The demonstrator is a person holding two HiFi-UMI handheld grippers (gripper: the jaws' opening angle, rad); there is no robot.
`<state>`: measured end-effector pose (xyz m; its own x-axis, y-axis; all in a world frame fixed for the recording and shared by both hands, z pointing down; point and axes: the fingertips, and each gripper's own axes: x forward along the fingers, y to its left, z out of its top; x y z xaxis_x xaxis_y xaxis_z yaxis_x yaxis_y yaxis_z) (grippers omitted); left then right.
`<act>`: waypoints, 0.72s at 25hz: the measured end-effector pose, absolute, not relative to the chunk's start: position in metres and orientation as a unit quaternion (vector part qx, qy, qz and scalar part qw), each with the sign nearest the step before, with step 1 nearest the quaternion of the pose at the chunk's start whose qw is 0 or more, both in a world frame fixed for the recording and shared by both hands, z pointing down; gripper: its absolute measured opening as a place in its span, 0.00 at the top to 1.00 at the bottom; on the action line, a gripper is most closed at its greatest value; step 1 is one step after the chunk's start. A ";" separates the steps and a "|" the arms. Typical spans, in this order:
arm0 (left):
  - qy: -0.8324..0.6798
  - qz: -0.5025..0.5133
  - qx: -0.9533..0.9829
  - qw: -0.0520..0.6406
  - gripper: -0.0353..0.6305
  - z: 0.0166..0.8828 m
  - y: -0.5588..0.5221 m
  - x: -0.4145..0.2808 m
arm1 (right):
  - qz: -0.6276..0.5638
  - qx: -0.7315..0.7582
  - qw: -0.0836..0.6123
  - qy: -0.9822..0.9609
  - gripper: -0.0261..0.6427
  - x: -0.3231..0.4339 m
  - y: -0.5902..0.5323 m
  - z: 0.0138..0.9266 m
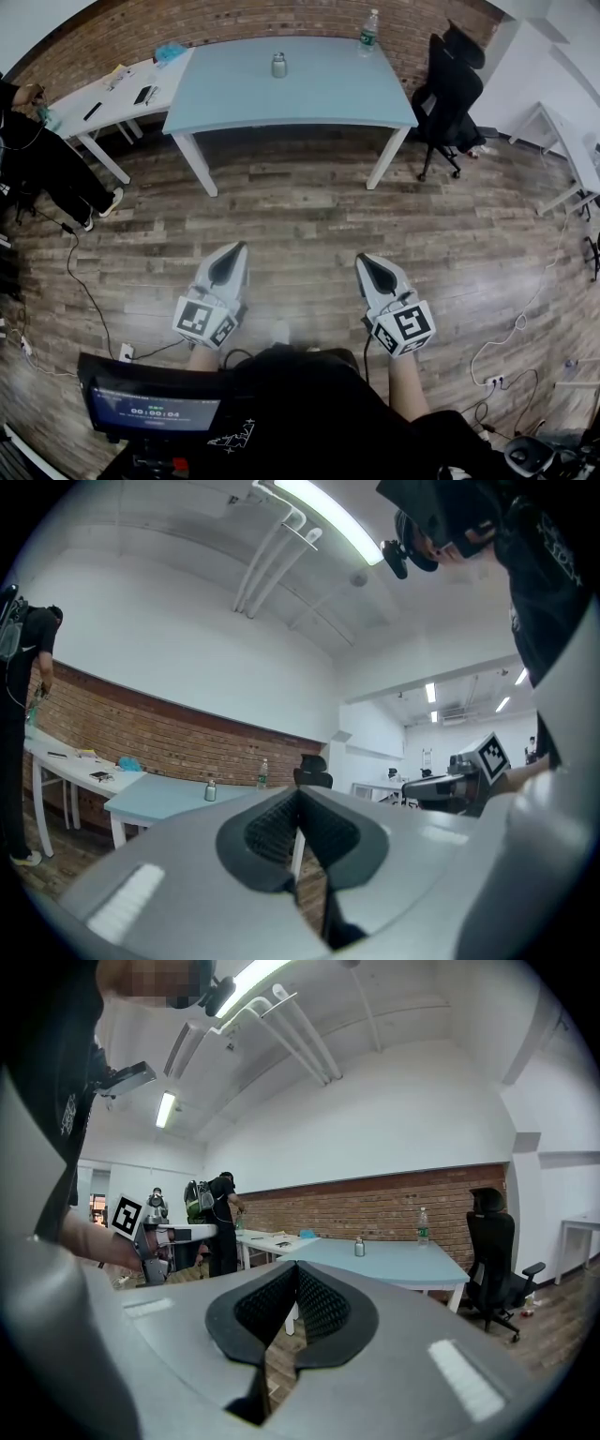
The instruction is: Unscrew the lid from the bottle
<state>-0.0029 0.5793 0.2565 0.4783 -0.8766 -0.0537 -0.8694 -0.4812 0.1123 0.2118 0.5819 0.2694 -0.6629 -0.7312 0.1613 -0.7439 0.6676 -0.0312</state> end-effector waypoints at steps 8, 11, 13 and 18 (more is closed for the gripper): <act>-0.504 -0.052 0.862 0.033 0.95 0.257 0.560 -0.023 | 0.043 0.407 0.065 -0.910 0.96 0.190 0.565 0.267; -0.506 -0.054 0.860 0.035 0.95 0.258 0.554 -0.030 | 0.045 0.410 0.067 -0.908 0.96 0.185 0.561 0.268; -0.503 -0.052 0.862 0.035 0.95 0.259 0.550 -0.033 | 0.046 0.413 0.068 -0.907 0.96 0.183 0.559 0.269; -0.493 -0.052 0.867 0.038 0.95 0.261 0.547 -0.037 | 0.049 0.416 0.064 -0.906 0.96 0.175 0.555 0.270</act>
<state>-0.0371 0.5465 0.2614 0.5080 -0.8597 -0.0532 -0.8517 -0.5106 0.1180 0.1753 0.5545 0.2698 -0.6457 -0.7473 0.1566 -0.7598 0.6492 -0.0351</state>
